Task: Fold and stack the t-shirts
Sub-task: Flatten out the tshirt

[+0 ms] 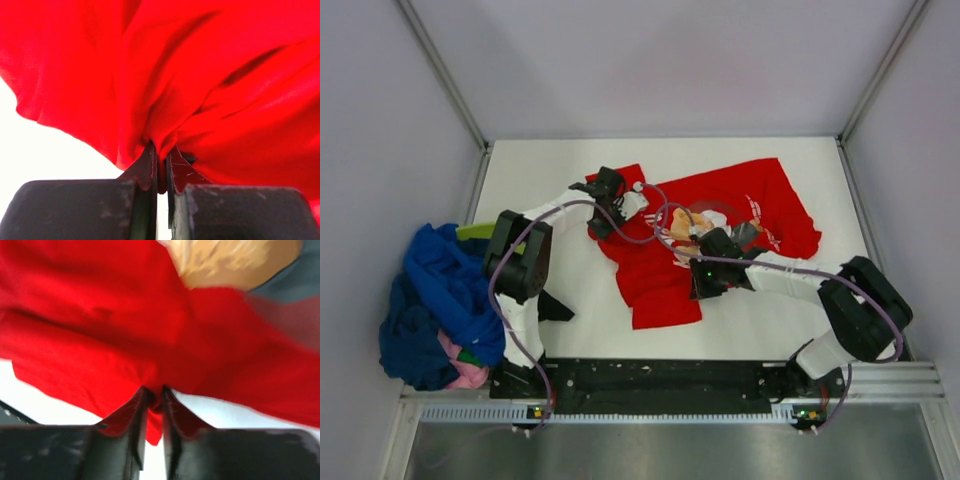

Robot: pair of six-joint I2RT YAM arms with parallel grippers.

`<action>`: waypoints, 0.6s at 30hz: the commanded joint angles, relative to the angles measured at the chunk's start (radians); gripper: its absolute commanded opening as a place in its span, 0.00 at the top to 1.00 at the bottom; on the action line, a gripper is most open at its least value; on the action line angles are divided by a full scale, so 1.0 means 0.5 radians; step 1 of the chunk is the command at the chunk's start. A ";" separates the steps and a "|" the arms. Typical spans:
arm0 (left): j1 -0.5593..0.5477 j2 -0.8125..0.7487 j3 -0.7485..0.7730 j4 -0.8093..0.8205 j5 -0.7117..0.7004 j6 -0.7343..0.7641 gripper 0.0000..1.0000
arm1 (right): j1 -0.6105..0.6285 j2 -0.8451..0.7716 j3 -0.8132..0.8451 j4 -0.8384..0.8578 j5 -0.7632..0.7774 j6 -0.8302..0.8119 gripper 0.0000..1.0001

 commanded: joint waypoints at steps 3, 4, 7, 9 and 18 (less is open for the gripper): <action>0.179 0.235 0.492 0.232 -0.480 -0.033 1.00 | 0.148 0.430 0.380 0.283 -0.297 -0.111 1.00; 0.225 0.287 0.617 0.217 -0.517 -0.057 0.98 | 0.194 0.470 0.491 0.280 -0.310 -0.160 1.00; 0.366 0.423 0.937 0.107 -0.523 -0.146 0.71 | 0.341 0.577 0.789 0.280 -0.417 -0.331 0.97; 0.437 0.389 0.996 0.061 -0.429 -0.174 0.52 | 0.390 0.608 0.912 0.240 -0.488 -0.439 0.70; 0.492 -0.546 0.107 -0.019 0.380 0.242 0.16 | -0.139 -0.078 0.535 -0.100 0.143 -0.336 0.27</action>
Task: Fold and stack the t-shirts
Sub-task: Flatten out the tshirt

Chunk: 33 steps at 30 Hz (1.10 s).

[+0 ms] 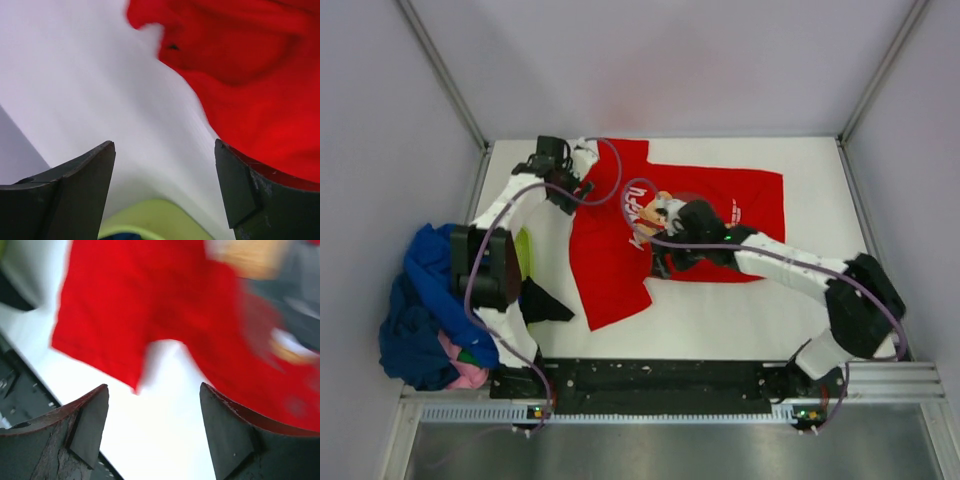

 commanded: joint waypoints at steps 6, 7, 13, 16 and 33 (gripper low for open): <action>-0.165 -0.873 -0.809 -0.574 0.943 0.747 0.17 | -0.941 -0.595 -0.390 -0.314 0.665 0.141 0.23; -0.196 -0.916 -0.913 -0.590 0.925 0.806 0.17 | -0.997 -0.588 -0.387 -0.324 0.707 0.131 0.22; -0.523 -1.119 -1.392 -0.529 0.591 0.938 0.04 | -1.194 -0.408 -0.274 -0.336 0.889 0.122 0.21; -0.699 -1.214 -1.567 -0.461 0.493 0.984 0.03 | -1.194 -0.334 -0.237 -0.342 0.889 0.113 0.21; -0.874 -1.030 -1.706 0.002 0.314 0.625 0.73 | -1.267 -0.198 -0.280 -0.299 0.895 0.140 1.00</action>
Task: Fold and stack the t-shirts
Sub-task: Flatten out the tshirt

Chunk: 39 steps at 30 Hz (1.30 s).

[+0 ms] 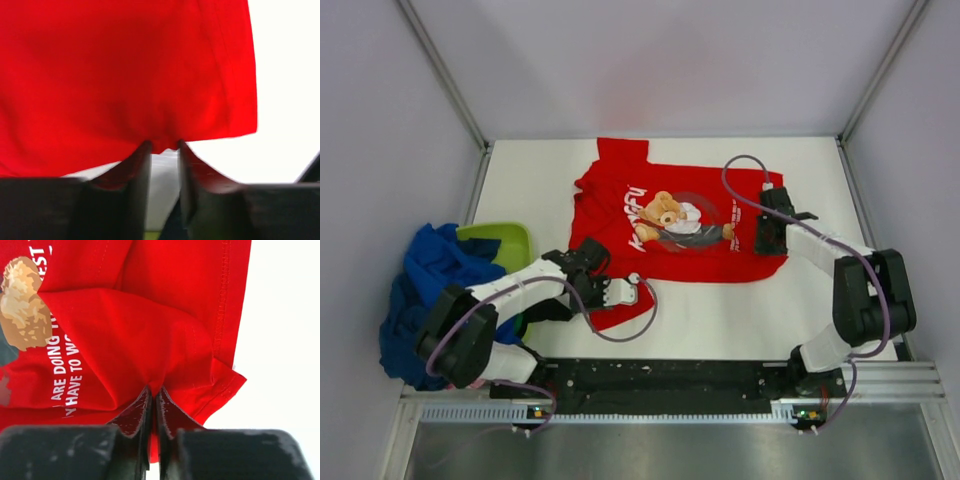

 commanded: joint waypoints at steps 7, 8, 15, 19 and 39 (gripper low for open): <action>0.161 -0.091 0.401 0.458 -0.477 -0.507 1.00 | -0.021 -0.395 0.185 -0.071 0.056 -0.080 1.00; 0.213 -0.109 0.512 0.424 -0.517 -0.553 1.00 | -0.018 -0.460 0.222 -0.096 0.059 -0.095 1.00; 0.508 -0.373 1.233 0.017 -0.468 -0.633 1.00 | -0.021 -0.828 0.633 -0.271 -0.020 -0.221 1.00; 0.517 -0.431 1.660 -0.251 -0.483 -0.633 1.00 | -0.021 -0.988 0.881 -0.406 -0.192 -0.276 1.00; 0.533 -0.294 2.262 -0.218 -0.670 -0.661 1.00 | -0.018 -0.924 1.189 -0.487 -0.576 -0.227 1.00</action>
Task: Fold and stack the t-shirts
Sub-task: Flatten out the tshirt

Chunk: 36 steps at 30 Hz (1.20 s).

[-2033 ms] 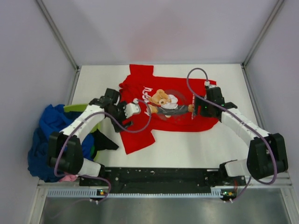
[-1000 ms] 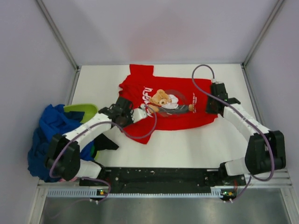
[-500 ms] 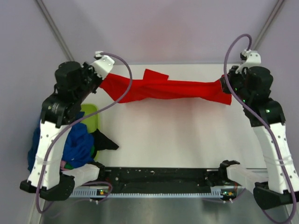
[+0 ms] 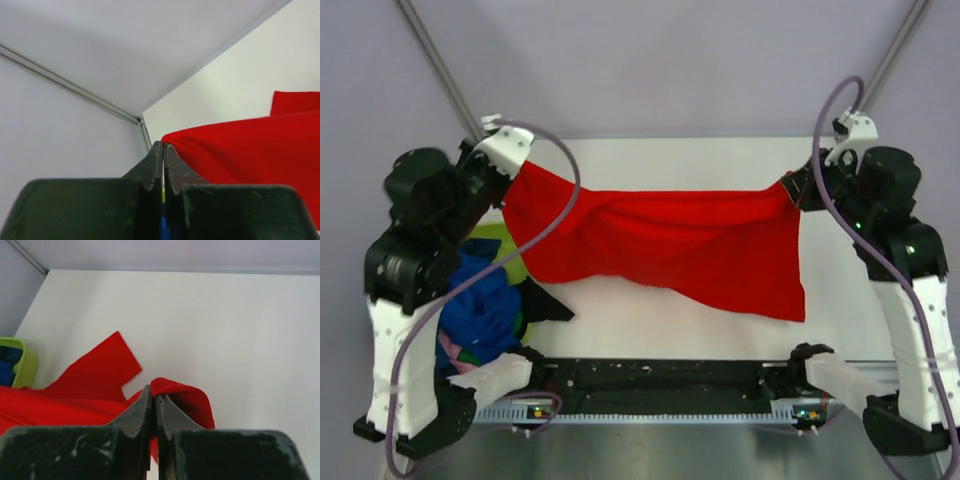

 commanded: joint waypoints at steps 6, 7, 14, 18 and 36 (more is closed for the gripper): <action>0.179 1.034 0.556 0.725 -0.388 -0.009 1.00 | -0.049 1.110 0.837 0.551 0.248 -0.054 1.00; 0.203 1.157 0.846 0.726 -0.382 0.000 1.00 | -0.070 1.242 1.052 0.545 0.245 -0.051 1.00; 0.234 1.211 1.012 1.201 -0.324 0.249 1.00 | -0.199 1.476 1.799 0.557 0.343 -0.002 1.00; 0.234 1.069 0.758 1.088 -0.118 0.221 1.00 | -0.208 1.268 1.429 0.597 0.184 -0.170 1.00; 0.234 0.673 -1.681 1.011 0.468 0.157 1.00 | -0.067 1.408 -0.413 0.552 0.422 -0.147 0.41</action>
